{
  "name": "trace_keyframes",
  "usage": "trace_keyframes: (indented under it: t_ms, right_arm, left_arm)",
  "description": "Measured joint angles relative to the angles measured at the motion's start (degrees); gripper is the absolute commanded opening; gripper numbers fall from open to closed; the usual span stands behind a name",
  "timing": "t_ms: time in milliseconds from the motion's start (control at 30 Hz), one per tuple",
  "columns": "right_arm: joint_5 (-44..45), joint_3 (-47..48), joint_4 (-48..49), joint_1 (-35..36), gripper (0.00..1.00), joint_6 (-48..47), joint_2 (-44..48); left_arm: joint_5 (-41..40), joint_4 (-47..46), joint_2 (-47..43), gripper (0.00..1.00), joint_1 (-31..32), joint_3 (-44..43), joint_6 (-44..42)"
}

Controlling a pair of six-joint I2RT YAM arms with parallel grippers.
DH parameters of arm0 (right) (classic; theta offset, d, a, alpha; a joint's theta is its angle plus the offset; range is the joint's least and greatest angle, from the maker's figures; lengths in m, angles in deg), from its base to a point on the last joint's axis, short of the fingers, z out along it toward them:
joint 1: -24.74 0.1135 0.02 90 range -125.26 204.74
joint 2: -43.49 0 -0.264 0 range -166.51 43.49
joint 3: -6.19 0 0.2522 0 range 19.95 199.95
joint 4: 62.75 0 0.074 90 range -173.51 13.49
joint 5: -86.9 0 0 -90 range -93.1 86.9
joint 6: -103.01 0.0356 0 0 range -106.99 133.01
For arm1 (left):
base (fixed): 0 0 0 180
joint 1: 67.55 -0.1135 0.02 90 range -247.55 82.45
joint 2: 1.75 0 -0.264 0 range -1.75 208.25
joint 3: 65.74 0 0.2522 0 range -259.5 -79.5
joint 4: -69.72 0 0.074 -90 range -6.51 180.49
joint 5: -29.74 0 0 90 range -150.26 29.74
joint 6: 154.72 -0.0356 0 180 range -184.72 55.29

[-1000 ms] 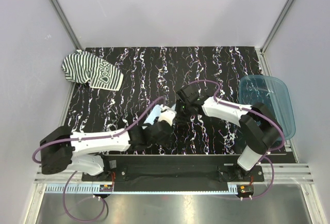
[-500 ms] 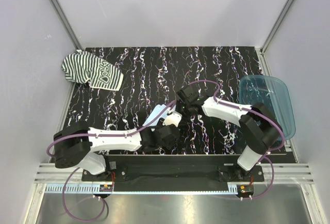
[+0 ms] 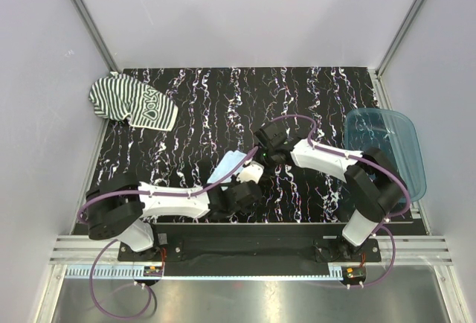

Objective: Roll the towels
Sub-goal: Roll the towel

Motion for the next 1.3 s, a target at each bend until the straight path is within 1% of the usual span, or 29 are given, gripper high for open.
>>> trace_keyframes:
  t_ms: [100, 133, 167, 233, 267, 367, 467, 500, 600, 700, 800, 900, 1000, 1133, 1200, 1300]
  right_arm:
    - [0.11, 0.00, -0.04, -0.02, 0.26, -0.33, -0.04]
    - [0.22, 0.07, -0.17, -0.02, 0.38, -0.48, -0.07]
    - [0.35, 0.17, -0.39, -0.02, 0.43, -0.50, -0.13]
    - [1.09, 0.63, -1.62, 0.00, 0.57, -1.07, -0.31]
    - [1.33, 1.05, -2.47, 0.00, 0.67, -1.44, -0.50]
    - [3.26, 2.86, -5.73, -0.04, 0.77, -2.49, -1.03]
    - [5.01, 5.03, -8.68, -0.92, 0.81, -3.56, -1.03]
    - [5.62, 5.77, -9.57, -1.62, 0.84, -3.96, -0.90]
    - [7.19, 7.50, -11.96, -4.66, 0.87, -5.14, 0.52]
    - [8.92, 8.96, -14.86, -8.35, 0.91, -6.21, 3.63]
    - [10.36, 10.12, -16.92, -12.37, 0.91, -7.23, 8.39]
    - [11.78, 10.23, -17.86, -14.53, 0.91, -7.82, 13.33]
    - [10.84, 7.93, -15.45, -14.64, 0.91, -8.28, 18.53]
    - [5.62, -1.22, -7.41, -14.64, 0.91, -7.56, 26.32]
    - [3.06, -5.79, -4.22, -14.64, 0.91, -6.75, 28.48]
    - [-0.87, -10.95, 0.79, -14.60, 0.91, -5.38, 29.09]
  left_arm:
    - [0.02, -0.42, 0.11, 0.12, 0.00, 0.04, -0.28]
    - [0.02, -0.50, 0.20, 0.11, 0.00, 0.04, -0.39]
    - [0.02, -0.68, 0.22, 0.11, 0.00, 0.04, -0.48]
    - [0.17, -1.33, 0.33, 0.10, 0.00, 0.04, -0.50]
    - [0.28, -1.66, 0.39, 0.10, -0.02, 0.04, -0.50]
    - [0.70, -2.56, 0.52, 0.10, -0.13, 0.07, -0.52]
    - [1.73, -3.89, 0.48, 0.10, -0.81, 0.44, -0.52]
    - [2.25, -4.31, 0.44, 0.10, -1.14, 0.50, -0.55]
    - [3.98, -5.25, -0.07, 0.10, -2.16, 0.98, -0.50]
    - [5.90, -5.64, -0.70, 0.09, -3.10, 1.38, -0.50]
    - [7.63, -5.92, -0.94, 0.09, -3.82, 1.40, -0.48]
    - [10.19, -6.75, -1.20, 0.08, -4.98, 1.55, -0.37]
    - [14.86, -8.72, -2.84, 0.09, -7.63, 3.32, 0.28]
    - [23.78, -12.70, -5.22, 0.09, -13.60, 6.71, 1.90]
    - [28.65, -14.62, -5.92, 0.09, -16.65, 8.17, 2.75]
    - [35.47, -16.20, -6.23, 0.10, -20.59, 9.22, 3.74]
